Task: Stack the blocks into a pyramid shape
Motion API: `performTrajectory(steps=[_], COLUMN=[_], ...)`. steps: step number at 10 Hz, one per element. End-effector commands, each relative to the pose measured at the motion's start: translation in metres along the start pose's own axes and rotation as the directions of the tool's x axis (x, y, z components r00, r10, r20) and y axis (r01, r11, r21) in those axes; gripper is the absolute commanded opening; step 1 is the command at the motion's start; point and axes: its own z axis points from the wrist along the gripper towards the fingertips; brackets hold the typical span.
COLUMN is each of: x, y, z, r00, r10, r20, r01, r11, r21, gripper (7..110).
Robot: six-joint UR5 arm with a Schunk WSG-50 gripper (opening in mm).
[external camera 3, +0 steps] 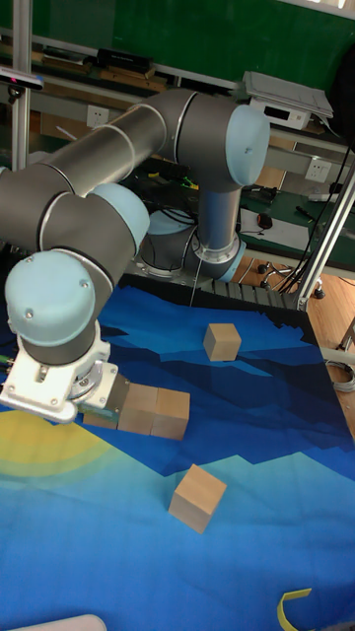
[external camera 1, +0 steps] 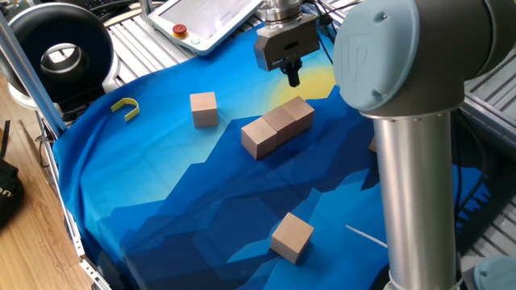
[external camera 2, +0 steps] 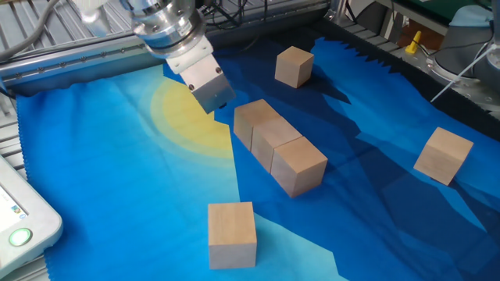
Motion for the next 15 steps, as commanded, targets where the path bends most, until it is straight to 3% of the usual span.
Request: performTrajectory(steps=[1,3,4,5,7,9,10,13,15], x=[-0.008,-0.019,-0.036,-0.058,-0.074,-0.077,-0.084,-0.105,-0.107], y=[0.014,0.031,0.044,0.041,0.025,0.025,0.023,-0.009,-0.018], z=[-0.022,-0.05,-0.059,-0.07,-0.084,-0.087,-0.091,-0.098,-0.098], r00=[0.995,0.971,0.943,0.919,0.918,0.92,0.912,0.888,0.885], r10=[-0.036,-0.089,-0.111,-0.064,-0.049,-0.046,-0.046,-0.034,-0.025], r20=[0.094,0.224,0.313,0.389,0.393,0.388,0.407,0.458,0.465], r01=[0.042,0.108,0.154,0.12,0.102,0.104,0.106,0.054,0.03], r11=[0.997,0.991,0.981,0.986,0.988,0.986,0.986,0.998,1.0], r21=[-0.066,-0.075,-0.118,-0.12,-0.113,-0.129,-0.126,-0.031,-0.003], gripper=[7,7,7,7,7,7,7,7,7])
